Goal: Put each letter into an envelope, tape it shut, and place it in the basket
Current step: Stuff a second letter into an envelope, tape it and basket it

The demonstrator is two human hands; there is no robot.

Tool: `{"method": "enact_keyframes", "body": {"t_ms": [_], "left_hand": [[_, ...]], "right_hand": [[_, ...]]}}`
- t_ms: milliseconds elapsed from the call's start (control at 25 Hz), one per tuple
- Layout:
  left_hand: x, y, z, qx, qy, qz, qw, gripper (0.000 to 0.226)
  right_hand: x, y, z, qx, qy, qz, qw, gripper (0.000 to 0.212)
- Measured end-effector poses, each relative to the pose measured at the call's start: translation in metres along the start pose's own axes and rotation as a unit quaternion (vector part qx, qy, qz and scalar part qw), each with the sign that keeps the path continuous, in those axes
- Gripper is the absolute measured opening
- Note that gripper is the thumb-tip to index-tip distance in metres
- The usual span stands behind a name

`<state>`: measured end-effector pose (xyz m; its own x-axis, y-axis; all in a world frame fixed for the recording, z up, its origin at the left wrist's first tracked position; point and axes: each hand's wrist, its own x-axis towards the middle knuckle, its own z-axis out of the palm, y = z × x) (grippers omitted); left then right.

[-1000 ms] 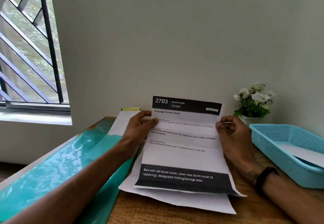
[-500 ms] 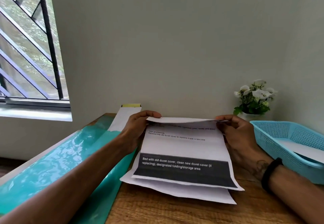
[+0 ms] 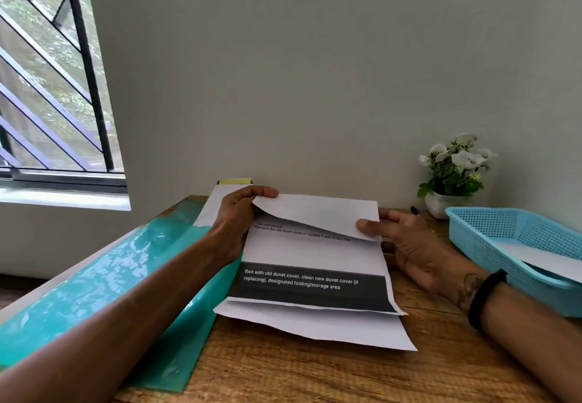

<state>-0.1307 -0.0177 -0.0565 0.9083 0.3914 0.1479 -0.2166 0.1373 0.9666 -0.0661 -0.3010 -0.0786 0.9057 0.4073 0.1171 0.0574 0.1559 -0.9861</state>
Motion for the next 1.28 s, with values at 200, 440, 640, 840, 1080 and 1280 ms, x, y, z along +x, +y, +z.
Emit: {"method": "enact_keyframes", "body": {"t_ms": [200,440,640,840,1080,1280], "left_hand": [[-0.001,0.001,-0.001,-0.039,-0.036,-0.067,0.996,0.029],[-0.007,-0.005,0.005,0.071,-0.111,-0.079,0.988,0.038],[-0.006,-0.002,0.0,0.055,-0.086,-0.097,0.99,0.036],[-0.006,-0.004,0.003,-0.013,-0.064,-0.126,0.99,0.043],[-0.01,-0.001,0.002,-0.124,-0.044,-0.166,0.977,0.051],[-0.016,0.007,0.005,-0.164,-0.078,-0.199,0.963,0.051]], "right_hand": [[0.003,0.001,-0.003,0.008,0.078,-0.038,0.996,0.038],[0.005,-0.002,-0.004,0.0,0.125,-0.074,0.989,0.034],[0.005,-0.002,-0.004,-0.024,0.079,-0.07,0.994,0.035],[0.008,-0.001,-0.006,-0.015,0.113,-0.082,0.99,0.025],[0.007,-0.002,-0.007,0.026,0.095,-0.077,0.992,0.024],[0.009,0.001,-0.009,0.031,0.112,-0.091,0.989,0.028]]}}
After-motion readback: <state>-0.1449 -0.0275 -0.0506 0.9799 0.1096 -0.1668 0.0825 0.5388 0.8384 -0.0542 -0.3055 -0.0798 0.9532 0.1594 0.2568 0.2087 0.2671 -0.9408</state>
